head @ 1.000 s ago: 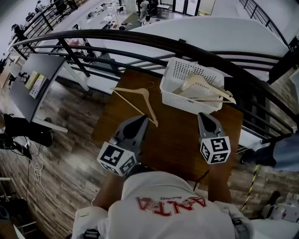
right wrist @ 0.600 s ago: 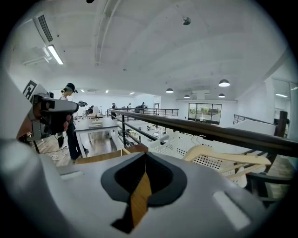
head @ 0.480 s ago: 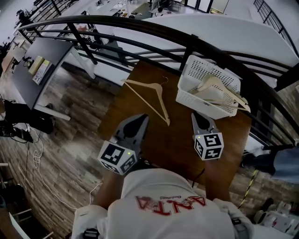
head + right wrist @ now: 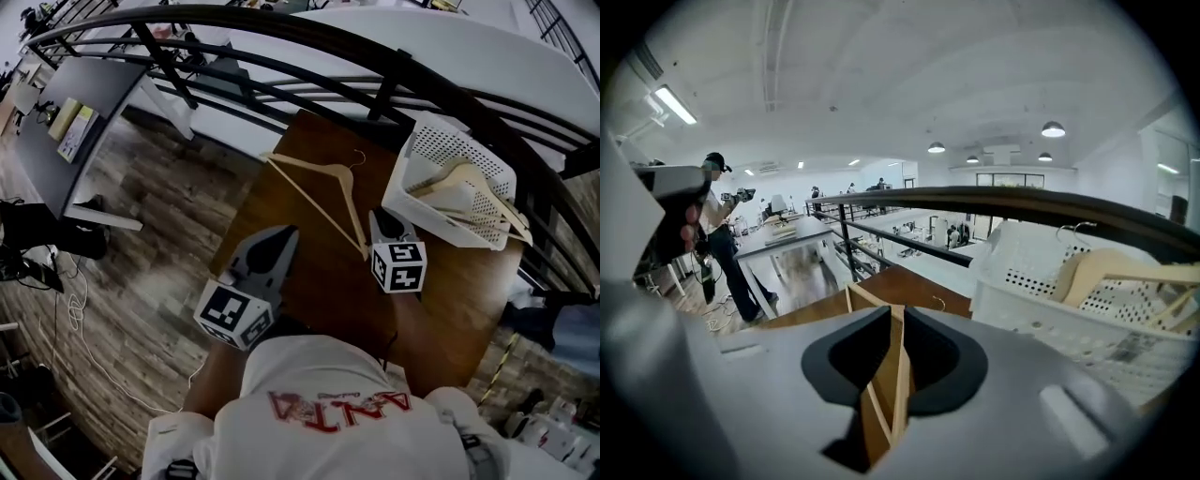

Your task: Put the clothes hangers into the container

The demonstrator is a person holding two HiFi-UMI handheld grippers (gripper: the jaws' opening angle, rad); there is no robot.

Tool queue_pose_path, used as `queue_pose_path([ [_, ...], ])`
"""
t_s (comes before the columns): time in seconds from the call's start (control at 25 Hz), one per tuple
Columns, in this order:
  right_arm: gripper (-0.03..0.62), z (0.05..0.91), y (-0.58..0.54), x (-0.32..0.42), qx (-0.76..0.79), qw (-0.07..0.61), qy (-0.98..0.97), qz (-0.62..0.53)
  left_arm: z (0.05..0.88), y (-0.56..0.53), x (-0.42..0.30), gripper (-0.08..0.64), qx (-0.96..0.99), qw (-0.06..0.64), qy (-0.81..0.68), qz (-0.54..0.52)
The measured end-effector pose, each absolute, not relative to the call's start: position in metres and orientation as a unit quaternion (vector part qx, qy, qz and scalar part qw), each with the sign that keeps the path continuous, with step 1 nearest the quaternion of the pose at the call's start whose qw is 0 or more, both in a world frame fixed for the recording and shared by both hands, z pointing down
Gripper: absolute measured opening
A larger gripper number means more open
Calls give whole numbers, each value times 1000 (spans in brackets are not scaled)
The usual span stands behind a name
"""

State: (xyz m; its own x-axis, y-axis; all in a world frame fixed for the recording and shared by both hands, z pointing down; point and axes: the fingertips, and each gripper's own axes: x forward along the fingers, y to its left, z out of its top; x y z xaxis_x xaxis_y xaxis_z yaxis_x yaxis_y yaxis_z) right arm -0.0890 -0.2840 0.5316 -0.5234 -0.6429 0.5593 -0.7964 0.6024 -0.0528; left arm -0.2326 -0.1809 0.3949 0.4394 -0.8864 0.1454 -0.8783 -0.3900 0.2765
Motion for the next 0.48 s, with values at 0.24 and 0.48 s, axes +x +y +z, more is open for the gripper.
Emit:
queue_pose_path([
  [0.24, 90, 597, -319, -125, 429, 292, -832, 199, 416, -204, -262, 9, 836, 181, -517, -2],
  [0.48, 120, 659, -348, -140, 447, 342, -796, 223, 443, -215, -276, 9, 837, 205, -507, 4],
])
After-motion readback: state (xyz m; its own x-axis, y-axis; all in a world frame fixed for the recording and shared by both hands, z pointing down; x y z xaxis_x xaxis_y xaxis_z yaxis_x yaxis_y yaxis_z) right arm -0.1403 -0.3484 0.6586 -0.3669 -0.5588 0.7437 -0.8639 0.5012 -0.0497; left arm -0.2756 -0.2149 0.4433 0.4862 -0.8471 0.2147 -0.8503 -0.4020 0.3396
